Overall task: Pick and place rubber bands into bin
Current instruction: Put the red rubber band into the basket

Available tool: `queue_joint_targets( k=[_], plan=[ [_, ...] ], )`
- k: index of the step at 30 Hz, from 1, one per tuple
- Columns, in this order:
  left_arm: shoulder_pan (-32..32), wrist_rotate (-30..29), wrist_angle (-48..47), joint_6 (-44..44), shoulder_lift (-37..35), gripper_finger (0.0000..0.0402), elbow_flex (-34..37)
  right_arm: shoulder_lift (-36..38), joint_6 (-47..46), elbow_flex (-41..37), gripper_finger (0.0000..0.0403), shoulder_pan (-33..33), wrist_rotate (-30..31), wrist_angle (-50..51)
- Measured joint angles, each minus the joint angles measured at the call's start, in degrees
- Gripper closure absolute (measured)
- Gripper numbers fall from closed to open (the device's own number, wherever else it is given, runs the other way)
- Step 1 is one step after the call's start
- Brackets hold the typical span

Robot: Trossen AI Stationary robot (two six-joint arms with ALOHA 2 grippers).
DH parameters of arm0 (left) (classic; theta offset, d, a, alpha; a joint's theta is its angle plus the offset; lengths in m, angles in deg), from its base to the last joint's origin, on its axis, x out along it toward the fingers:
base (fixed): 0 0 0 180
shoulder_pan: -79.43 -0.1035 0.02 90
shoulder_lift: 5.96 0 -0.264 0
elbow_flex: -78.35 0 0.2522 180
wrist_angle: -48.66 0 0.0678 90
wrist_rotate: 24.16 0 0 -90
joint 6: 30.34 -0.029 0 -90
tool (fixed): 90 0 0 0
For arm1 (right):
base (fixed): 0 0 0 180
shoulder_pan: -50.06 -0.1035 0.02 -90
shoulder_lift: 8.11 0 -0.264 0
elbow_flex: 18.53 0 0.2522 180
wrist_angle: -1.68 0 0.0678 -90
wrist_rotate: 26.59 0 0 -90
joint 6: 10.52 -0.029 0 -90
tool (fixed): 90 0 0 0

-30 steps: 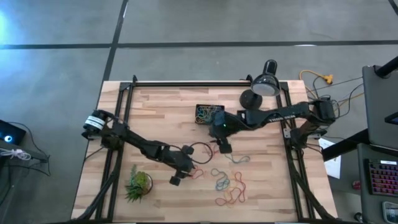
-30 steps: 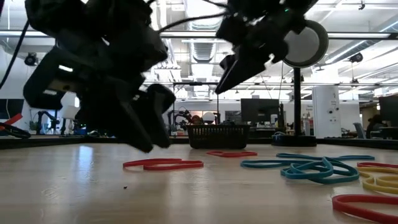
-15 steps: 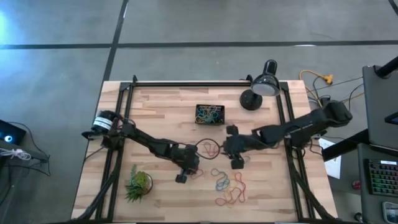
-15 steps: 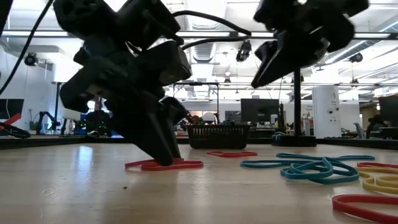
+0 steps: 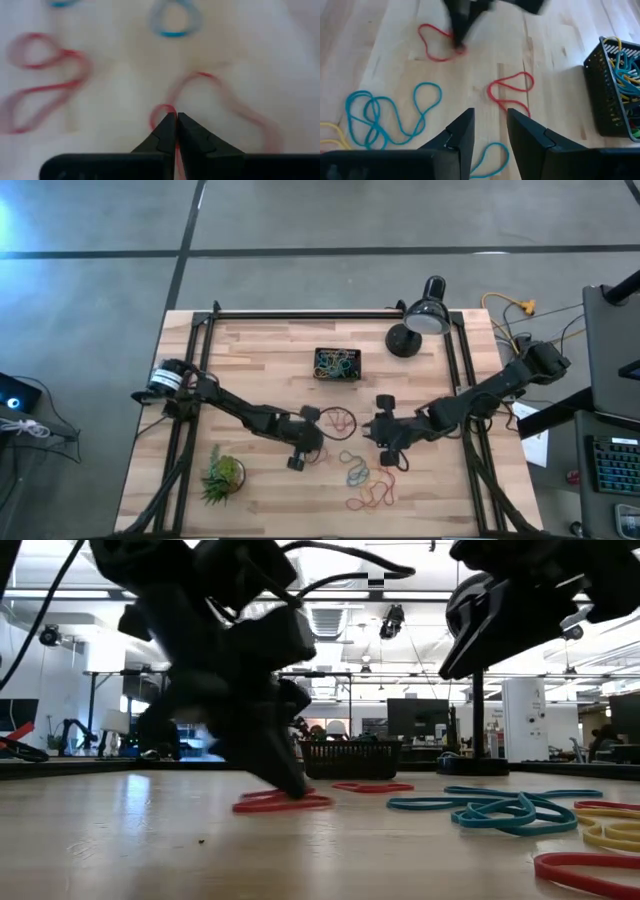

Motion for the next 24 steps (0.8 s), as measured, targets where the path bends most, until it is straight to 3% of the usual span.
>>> queue_joint_targets(
  k=[4, 14, 24],
  plan=[
    [0.5, -10.3, -0.1, -3.2, -0.4, 0.0402, -1.4, 0.0, -0.5, 0.0, 0.0302, -1.4, 0.2, 0.1],
    [2.1, -27.9, 0.9, -11.8, -6.0, 0.0401, -4.1, 0.0, -1.0, 0.0, 0.0322, -2.3, 0.2, 0.4],
    [-4.4, -31.7, 5.9, -25.9, -11.8, 0.0401, -5.4, 0.1, -0.3, 0.0, 0.0333, -2.3, 0.2, 0.2]
  ],
)
